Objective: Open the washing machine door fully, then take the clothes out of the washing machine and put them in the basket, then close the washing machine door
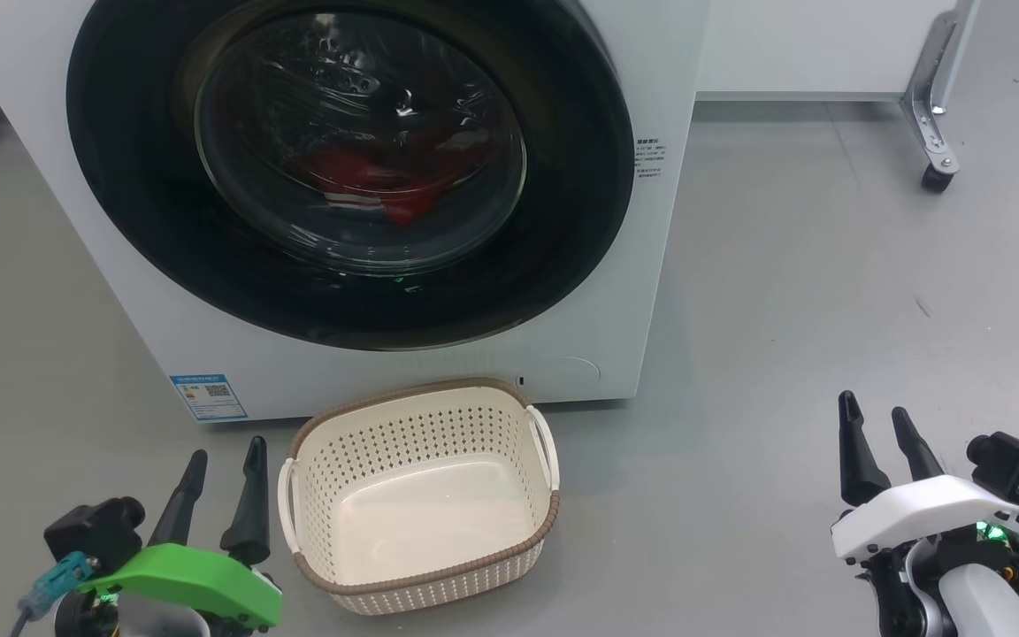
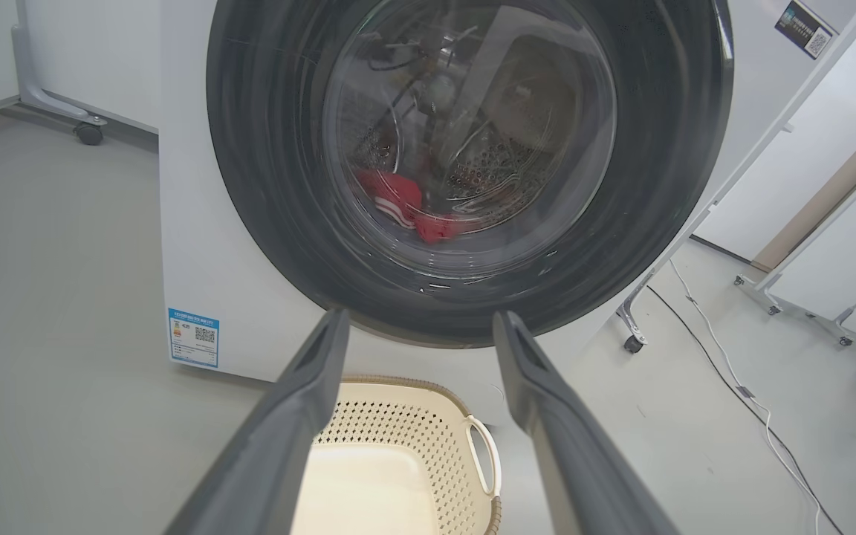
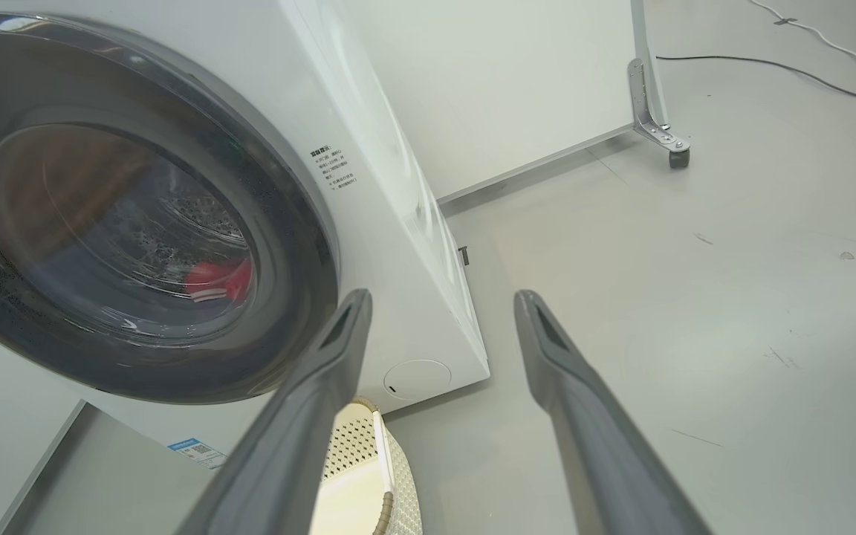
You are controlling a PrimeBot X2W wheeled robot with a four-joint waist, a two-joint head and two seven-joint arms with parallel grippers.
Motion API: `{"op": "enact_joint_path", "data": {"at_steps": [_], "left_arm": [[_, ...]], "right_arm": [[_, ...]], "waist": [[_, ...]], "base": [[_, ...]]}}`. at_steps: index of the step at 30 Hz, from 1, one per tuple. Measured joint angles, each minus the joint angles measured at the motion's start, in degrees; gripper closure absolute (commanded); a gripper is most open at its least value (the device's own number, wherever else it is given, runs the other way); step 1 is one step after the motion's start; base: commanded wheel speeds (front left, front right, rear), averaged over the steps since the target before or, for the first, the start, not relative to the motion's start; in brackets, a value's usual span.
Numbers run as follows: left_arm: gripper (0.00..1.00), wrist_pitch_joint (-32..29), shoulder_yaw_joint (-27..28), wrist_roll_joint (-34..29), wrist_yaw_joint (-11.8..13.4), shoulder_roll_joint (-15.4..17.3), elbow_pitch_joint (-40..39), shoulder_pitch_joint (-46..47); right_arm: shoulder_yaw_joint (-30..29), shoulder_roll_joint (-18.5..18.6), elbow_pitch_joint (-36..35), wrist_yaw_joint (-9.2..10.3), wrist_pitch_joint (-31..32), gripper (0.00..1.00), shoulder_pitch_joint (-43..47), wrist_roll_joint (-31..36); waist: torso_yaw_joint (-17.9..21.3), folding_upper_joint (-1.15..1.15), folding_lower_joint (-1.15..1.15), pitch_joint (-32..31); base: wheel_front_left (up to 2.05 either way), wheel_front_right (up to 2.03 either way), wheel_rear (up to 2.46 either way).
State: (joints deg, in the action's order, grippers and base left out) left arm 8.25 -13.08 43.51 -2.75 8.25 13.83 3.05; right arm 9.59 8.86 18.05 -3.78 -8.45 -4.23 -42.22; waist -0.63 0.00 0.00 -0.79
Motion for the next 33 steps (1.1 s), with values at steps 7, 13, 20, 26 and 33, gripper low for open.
{"op": "enact_joint_path", "data": {"at_steps": [7, 13, 20, 26, 33], "left_arm": [[0.00, 1.38, -1.31, -4.41, 0.75, 0.11, 0.57, -0.01], [0.00, 2.50, -2.21, -8.15, 1.43, 0.15, 1.16, -0.01], [0.00, 3.77, -2.43, -11.79, 2.55, 0.05, 2.21, -0.01], [0.00, 4.64, -2.52, -14.61, 3.48, 0.01, 2.78, -0.01], [0.00, 6.04, -3.47, -18.74, 4.16, 0.01, 3.76, 0.00]], "right_arm": [[0.98, -0.16, 0.63, 0.43, -1.16, 0.00, 0.00, 4.72], [1.85, -0.37, 1.11, 0.54, -2.42, 0.00, 0.00, 9.01], [2.33, -0.68, 1.91, 0.92, -3.56, 0.00, 0.00, 14.01], [2.88, -0.85, 2.43, 0.92, -4.54, 0.00, -0.01, 17.70], [3.22, -1.20, 3.04, 0.94, -5.56, 0.00, -0.01, 22.28]], "waist": [[-0.08, 0.00, 0.00, 0.01], [-0.14, 0.00, 0.00, 0.03], [-0.20, 0.00, 0.00, 0.02], [-0.22, 0.00, 0.00, 0.01], [-0.29, 0.00, 0.00, -0.02]], "base": [[0.00, 0.00, 0.00], [0.00, 0.00, 0.00], [0.00, 0.00, 0.00], [0.00, 0.00, 0.00], [0.00, 0.00, 0.00]]}}
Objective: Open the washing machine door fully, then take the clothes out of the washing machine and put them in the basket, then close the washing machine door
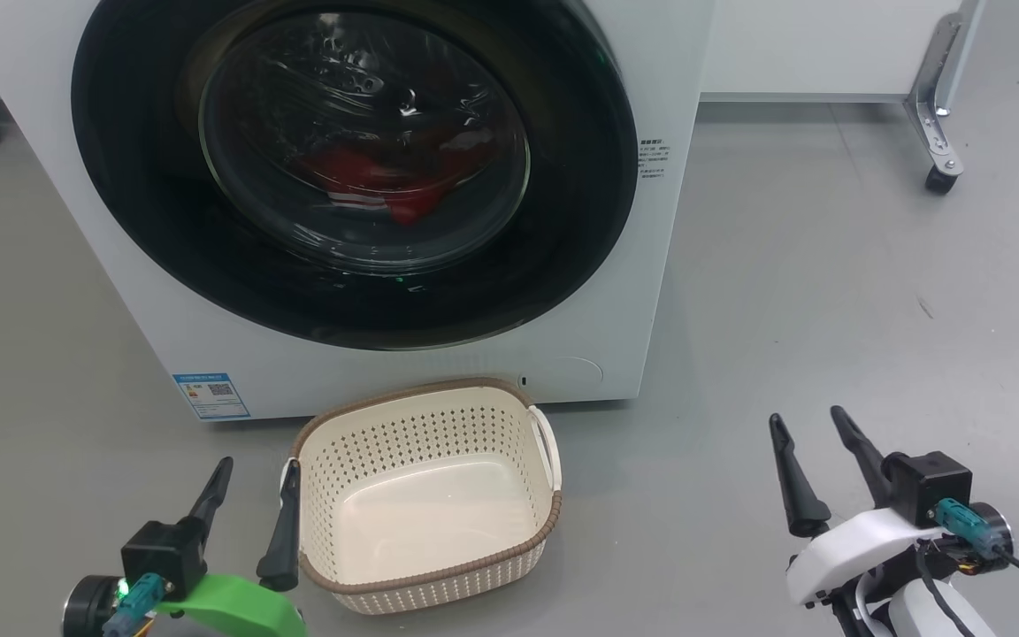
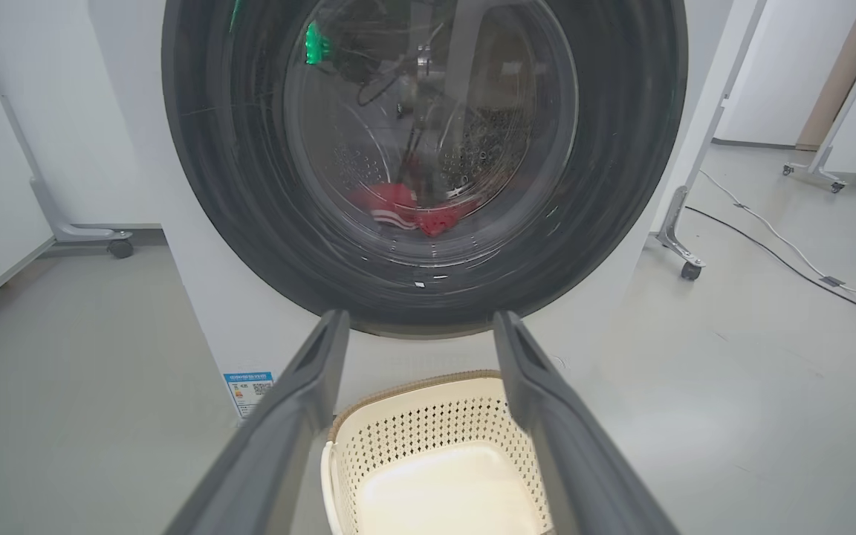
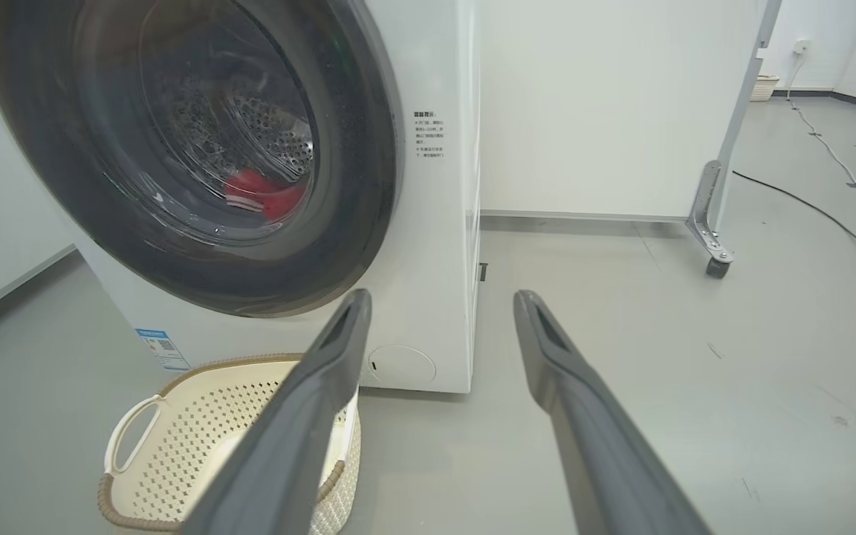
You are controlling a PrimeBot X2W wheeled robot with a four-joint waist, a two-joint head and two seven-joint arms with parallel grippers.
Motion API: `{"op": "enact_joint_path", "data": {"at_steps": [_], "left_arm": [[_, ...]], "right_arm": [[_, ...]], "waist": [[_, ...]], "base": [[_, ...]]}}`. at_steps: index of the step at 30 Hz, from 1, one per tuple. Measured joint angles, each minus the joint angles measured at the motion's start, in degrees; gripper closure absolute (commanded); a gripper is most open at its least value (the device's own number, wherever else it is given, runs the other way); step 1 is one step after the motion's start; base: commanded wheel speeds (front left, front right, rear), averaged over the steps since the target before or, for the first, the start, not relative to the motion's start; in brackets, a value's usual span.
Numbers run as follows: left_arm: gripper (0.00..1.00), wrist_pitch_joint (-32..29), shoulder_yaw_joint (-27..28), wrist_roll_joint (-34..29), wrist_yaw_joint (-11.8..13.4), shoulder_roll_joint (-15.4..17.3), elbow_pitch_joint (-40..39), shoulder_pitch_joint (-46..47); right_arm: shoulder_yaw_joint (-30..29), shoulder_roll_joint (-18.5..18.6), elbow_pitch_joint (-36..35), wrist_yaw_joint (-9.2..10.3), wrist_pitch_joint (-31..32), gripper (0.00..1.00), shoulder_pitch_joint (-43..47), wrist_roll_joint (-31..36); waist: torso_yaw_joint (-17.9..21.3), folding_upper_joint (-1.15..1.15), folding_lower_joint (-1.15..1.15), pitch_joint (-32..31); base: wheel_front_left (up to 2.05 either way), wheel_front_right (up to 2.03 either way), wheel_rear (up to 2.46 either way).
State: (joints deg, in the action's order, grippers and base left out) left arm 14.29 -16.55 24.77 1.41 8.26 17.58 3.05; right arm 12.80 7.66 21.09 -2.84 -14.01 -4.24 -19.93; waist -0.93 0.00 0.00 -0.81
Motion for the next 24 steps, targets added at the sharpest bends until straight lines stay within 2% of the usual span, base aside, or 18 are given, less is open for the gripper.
{"op": "enact_joint_path", "data": {"at_steps": [23, 24], "left_arm": [[0.00, 0.00, 0.70, -0.27, 0.80, -0.11, 2.41, 0.25], [0.00, 0.00, 0.71, -0.38, 0.80, -0.11, 2.43, 0.29]], "right_arm": [[-2.91, -1.46, 0.55, -0.04, -0.01, 0.00, 0.01, 0.37], [-3.03, -1.48, 0.55, -0.05, -0.01, 0.48, 0.01, 0.42]], "waist": [[0.12, 0.00, 0.00, 0.25], [0.12, 0.00, 0.00, 0.28]], "base": [[0.00, 0.00, 0.00], [0.00, 0.00, 0.00]]}}
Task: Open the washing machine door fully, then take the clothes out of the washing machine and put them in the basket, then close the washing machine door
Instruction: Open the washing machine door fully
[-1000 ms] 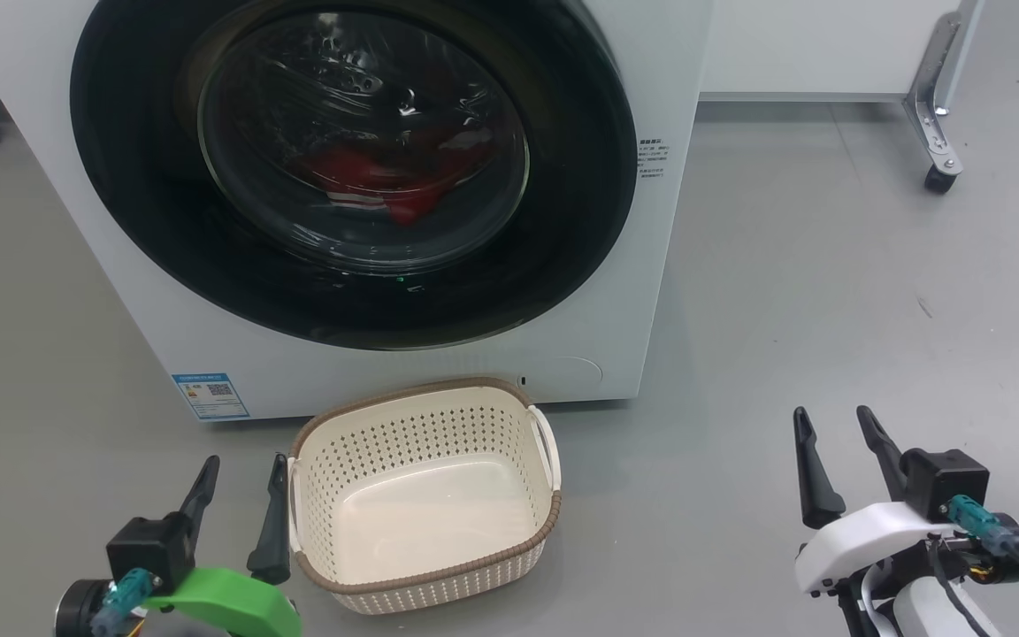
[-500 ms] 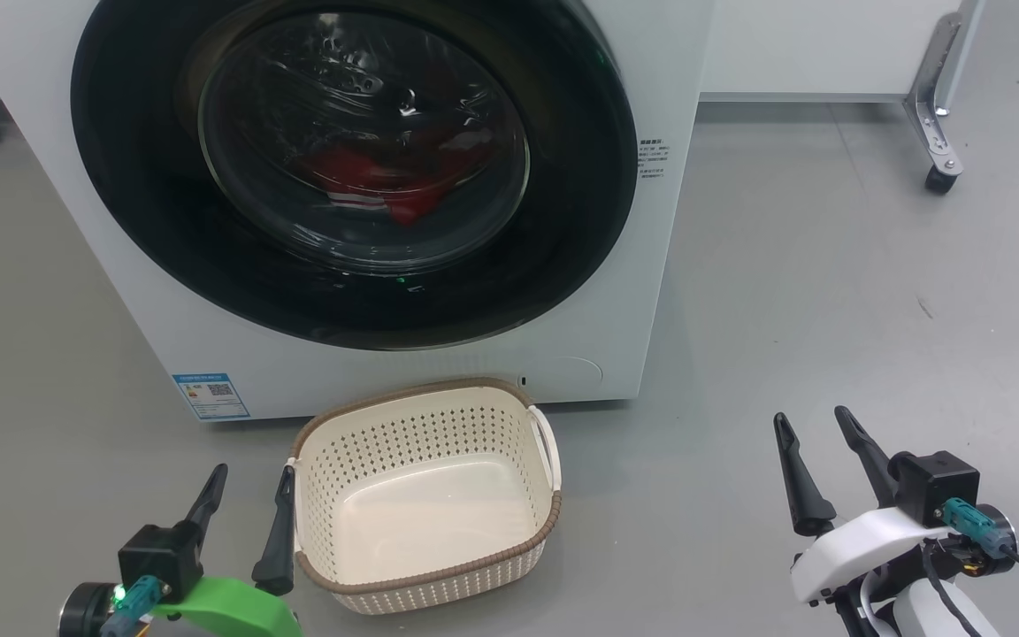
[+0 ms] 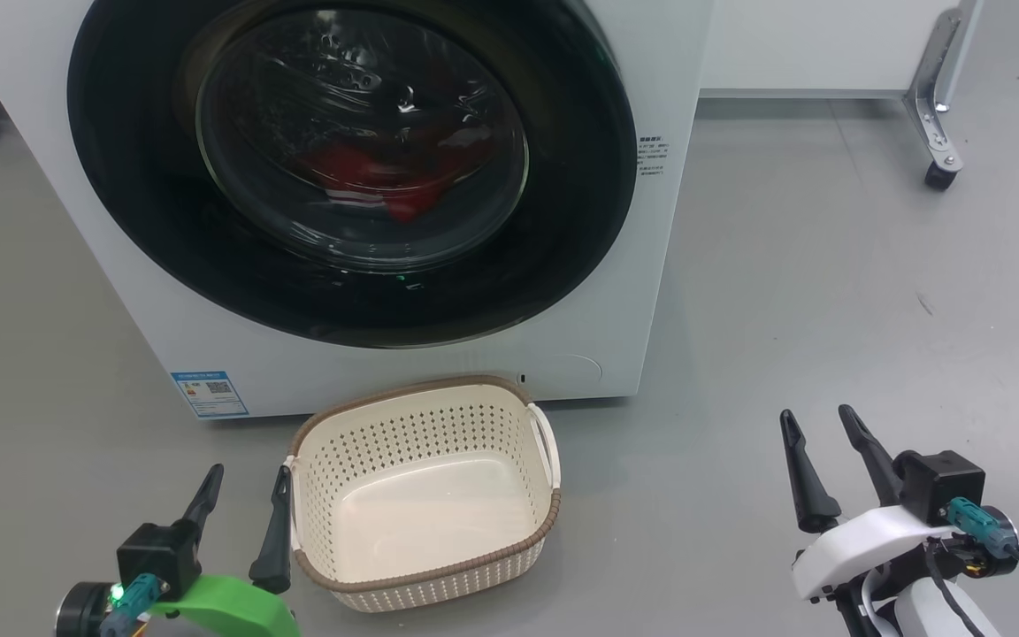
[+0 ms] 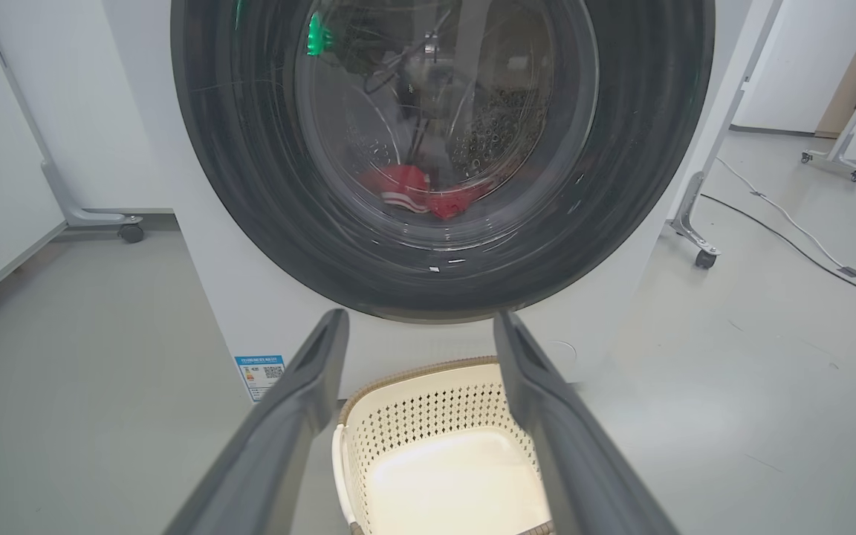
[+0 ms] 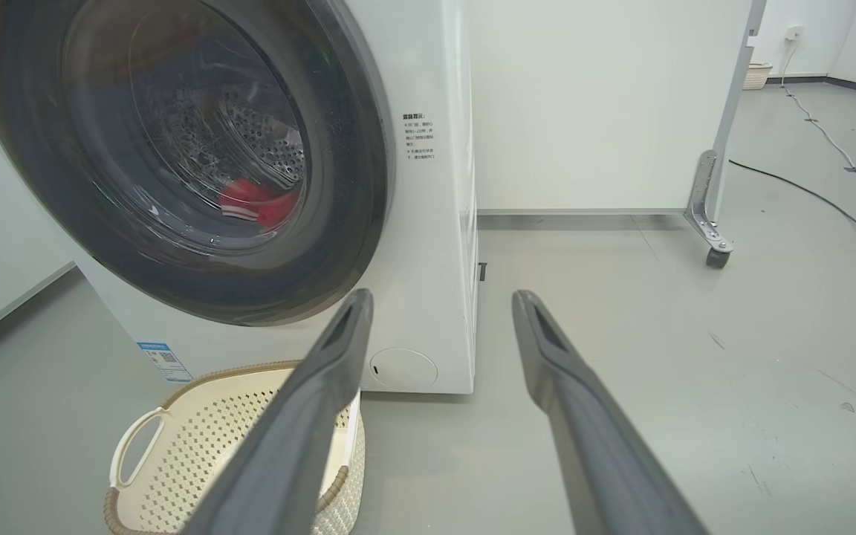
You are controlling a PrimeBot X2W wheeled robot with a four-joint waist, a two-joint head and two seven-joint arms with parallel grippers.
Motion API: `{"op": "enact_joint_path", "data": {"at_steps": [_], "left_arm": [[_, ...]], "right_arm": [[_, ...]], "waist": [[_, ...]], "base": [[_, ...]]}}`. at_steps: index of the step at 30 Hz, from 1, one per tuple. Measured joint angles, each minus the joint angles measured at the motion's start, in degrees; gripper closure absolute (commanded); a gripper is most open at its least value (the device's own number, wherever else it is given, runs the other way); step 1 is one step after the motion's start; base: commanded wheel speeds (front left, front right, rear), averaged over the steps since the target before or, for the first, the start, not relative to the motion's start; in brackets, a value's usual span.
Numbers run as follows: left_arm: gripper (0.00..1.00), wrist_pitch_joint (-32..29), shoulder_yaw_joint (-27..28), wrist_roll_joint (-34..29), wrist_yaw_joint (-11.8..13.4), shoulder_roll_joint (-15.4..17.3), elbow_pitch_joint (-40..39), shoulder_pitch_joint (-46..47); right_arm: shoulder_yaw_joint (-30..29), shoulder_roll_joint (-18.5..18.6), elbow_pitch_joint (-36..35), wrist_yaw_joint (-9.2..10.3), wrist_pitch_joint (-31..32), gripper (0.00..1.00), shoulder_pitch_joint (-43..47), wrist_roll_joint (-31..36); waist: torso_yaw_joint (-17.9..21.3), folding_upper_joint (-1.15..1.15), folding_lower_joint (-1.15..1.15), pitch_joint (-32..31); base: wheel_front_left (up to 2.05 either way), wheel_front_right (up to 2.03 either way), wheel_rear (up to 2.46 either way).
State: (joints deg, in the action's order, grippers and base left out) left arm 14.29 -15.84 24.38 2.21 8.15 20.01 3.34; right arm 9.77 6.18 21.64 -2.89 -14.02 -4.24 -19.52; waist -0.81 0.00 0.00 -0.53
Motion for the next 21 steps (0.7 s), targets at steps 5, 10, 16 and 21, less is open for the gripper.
{"op": "enact_joint_path", "data": {"at_steps": [5, 10, 16, 21], "left_arm": [[0.00, 0.00, 0.16, -0.30, 0.00, -0.01, 0.09, 0.57], [0.00, 0.00, 0.33, -0.31, 0.00, -0.04, 0.25, 0.57], [0.00, 0.00, 0.45, -0.58, 0.01, -0.09, 0.26, 0.68], [0.00, 0.00, 0.45, -0.91, 0.01, -0.15, -0.51, 1.84]], "right_arm": [[-0.26, -0.37, 0.41, -0.54, -0.01, 1.00, 0.00, 0.00], [-0.70, -0.71, 0.41, -1.16, 0.00, 1.00, -0.01, -0.15], [-2.66, -2.35, 1.09, -2.58, 0.00, 1.00, -0.04, -5.90], [-5.60, -3.68, 1.76, -3.53, 0.00, 1.00, -1.58, -16.26]], "waist": [[-0.03, 0.00, 0.00, 0.13], [-0.05, 0.00, 0.00, 0.28], [-0.10, 0.00, 0.00, 0.59], [-0.20, 0.00, 0.00, 1.67]], "base": [[0.00, 0.00, 0.00], [0.00, 0.00, 0.00], [0.00, 0.00, 0.00], [0.00, 0.00, 0.00]]}}
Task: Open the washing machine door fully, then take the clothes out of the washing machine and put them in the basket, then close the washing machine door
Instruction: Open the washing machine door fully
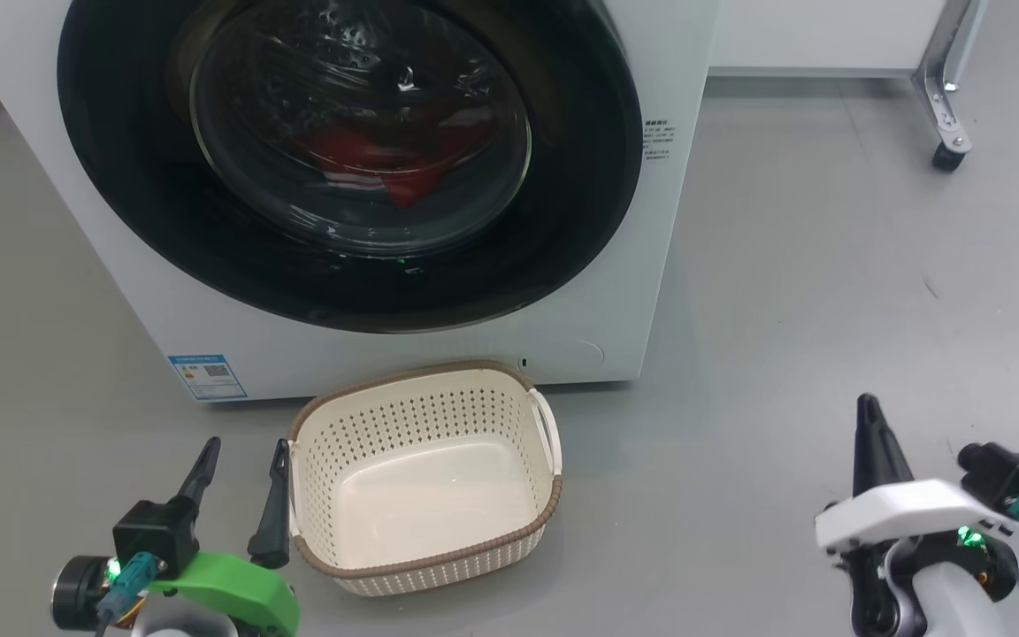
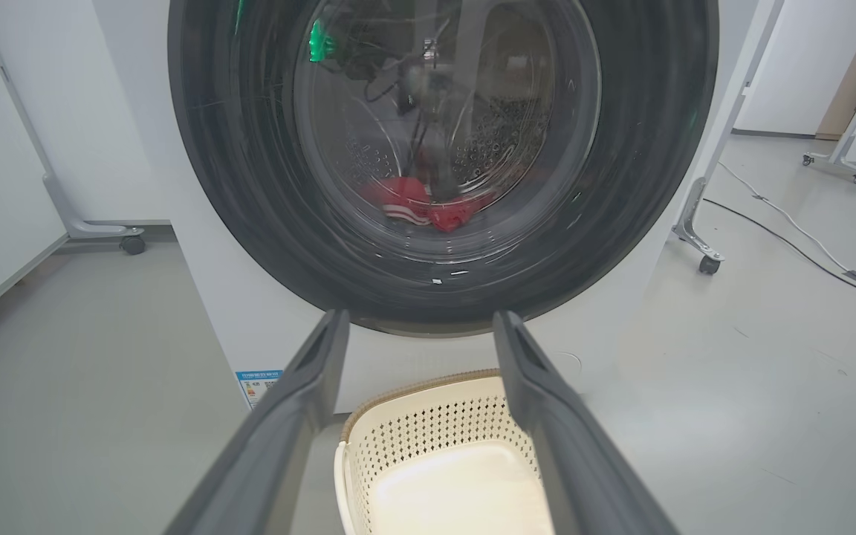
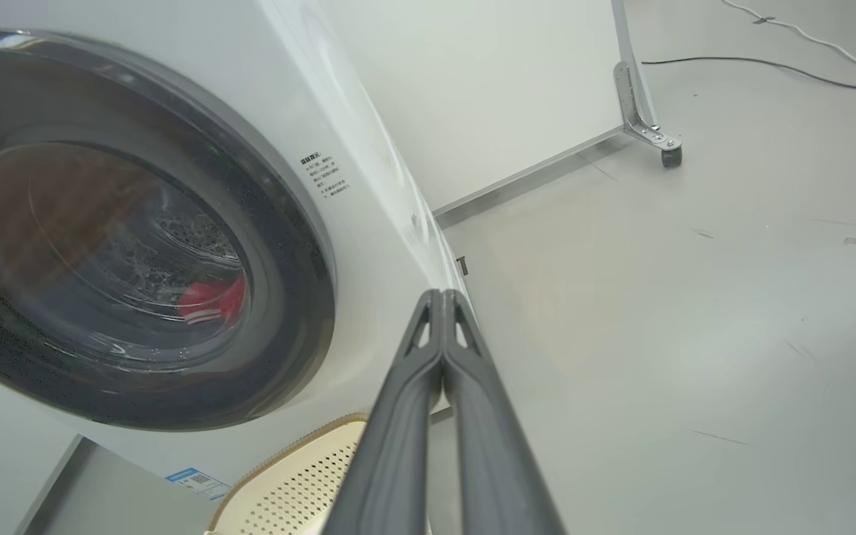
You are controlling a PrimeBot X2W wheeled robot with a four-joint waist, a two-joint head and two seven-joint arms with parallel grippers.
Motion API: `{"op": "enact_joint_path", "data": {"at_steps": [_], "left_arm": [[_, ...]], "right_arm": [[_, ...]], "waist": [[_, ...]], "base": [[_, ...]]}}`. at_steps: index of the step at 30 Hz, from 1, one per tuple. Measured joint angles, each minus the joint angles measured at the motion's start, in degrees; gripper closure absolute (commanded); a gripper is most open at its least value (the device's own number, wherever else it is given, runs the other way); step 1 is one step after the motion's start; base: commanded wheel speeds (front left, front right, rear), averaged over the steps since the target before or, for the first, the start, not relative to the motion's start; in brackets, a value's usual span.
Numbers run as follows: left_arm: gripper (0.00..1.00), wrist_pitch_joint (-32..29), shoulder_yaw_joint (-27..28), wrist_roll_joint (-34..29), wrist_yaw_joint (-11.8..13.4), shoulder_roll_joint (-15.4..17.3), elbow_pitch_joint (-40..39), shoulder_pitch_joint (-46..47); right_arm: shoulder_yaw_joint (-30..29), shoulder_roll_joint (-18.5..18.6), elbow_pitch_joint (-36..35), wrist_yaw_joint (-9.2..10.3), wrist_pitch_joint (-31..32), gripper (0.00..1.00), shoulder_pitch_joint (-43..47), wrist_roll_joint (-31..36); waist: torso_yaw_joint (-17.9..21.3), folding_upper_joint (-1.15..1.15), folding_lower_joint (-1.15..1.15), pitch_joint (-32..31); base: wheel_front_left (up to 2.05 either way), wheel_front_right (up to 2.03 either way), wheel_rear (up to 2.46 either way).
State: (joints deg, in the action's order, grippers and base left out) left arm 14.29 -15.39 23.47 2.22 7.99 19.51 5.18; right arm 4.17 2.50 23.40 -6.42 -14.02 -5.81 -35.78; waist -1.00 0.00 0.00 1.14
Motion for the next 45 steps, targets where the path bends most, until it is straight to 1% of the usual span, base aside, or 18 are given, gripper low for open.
{"op": "enact_joint_path", "data": {"at_steps": [4, 9, 12, 16, 24, 27, 30, 33, 35, 40, 45], "left_arm": [[0.00, 0.13, -0.02, -0.13, 0.00, -0.11, -0.67, 0.85], [0.00, 0.15, -0.20, -0.40, -0.01, -0.42, -1.33, 2.08], [0.00, 0.15, -0.30, -0.57, -0.01, -0.73, -1.70, 2.99], [0.00, 0.15, -0.70, -0.90, -0.03, -1.02, -2.33, 4.31], [0.00, 0.15, -1.08, -1.38, -0.49, -1.36, -4.07, 7.05], [0.00, 0.15, -1.07, -1.42, -0.59, -1.48, -4.68, 8.26], [0.00, 0.15, -1.10, -1.52, -0.79, -1.74, -5.27, 9.53], [0.00, 0.15, -1.10, -1.58, -1.01, -1.89, -5.54, 10.44], [0.00, 0.15, -1.10, -1.58, -1.01, -1.97, -5.58, 10.73], [0.00, 0.15, -1.08, -1.81, -1.35, -2.24, -5.86, 12.42], [0.00, 0.15, -1.09, -1.91, -1.60, -2.61, -6.35, 13.89]], "right_arm": [[-2.40, -0.43, 0.27, -0.38, 0.91, 1.00, -3.01, -10.35], [-5.32, -0.35, 1.09, -0.55, 5.39, 1.00, -6.92, -24.50], [-5.35, -0.12, 1.29, -0.55, 8.22, 1.00, -9.93, -34.14], [-6.44, -0.10, 1.42, -0.55, 10.98, 1.00, -14.33, -42.80], [-8.99, 0.15, 2.72, -0.54, 17.13, 1.00, -22.78, -50.35], [-9.47, 0.29, 3.39, -0.41, 19.82, 1.00, -25.91, -51.15], [-9.12, 0.63, 3.89, 0.53, 23.01, 1.00, -28.76, -51.96], [-8.55, 2.03, 4.26, 1.59, 25.94, 1.00, -31.79, -52.39], [-8.58, 2.47, 4.37, 1.66, 26.63, 1.00, -32.84, -52.57], [-8.10, 4.68, 5.13, 3.09, 30.11, 1.00, -37.81, -53.14], [-6.93, 5.63, 5.79, 4.66, 32.85, 1.00, -42.03, -53.26]], "waist": [[-0.12, 0.00, 0.00, 1.30], [-0.48, 0.00, 0.00, 3.19], [-0.79, 0.00, 0.00, 4.45], [-1.22, 0.00, 0.00, 6.26], [-2.09, 0.00, 0.00, 10.31], [-2.42, 0.00, 0.00, 11.92], [-2.80, 0.00, 0.00, 13.56], [-3.22, 0.00, 0.00, 15.19], [-3.37, 0.00, 0.00, 15.72], [-4.18, 0.00, 0.00, 18.27], [-5.04, 0.00, 0.00, 20.59]], "base": [[0.00, 0.00, 0.00], [0.00, 0.00, 0.00], [0.00, 0.00, 0.00], [0.00, 0.00, 0.00], [0.00, 0.00, 0.00], [0.00, 0.00, 0.00], [0.00, 0.00, 0.00], [0.00, 0.00, 0.00], [0.00, 0.00, 0.00], [0.00, 0.00, 0.00], [0.00, 0.00, 0.00]]}}
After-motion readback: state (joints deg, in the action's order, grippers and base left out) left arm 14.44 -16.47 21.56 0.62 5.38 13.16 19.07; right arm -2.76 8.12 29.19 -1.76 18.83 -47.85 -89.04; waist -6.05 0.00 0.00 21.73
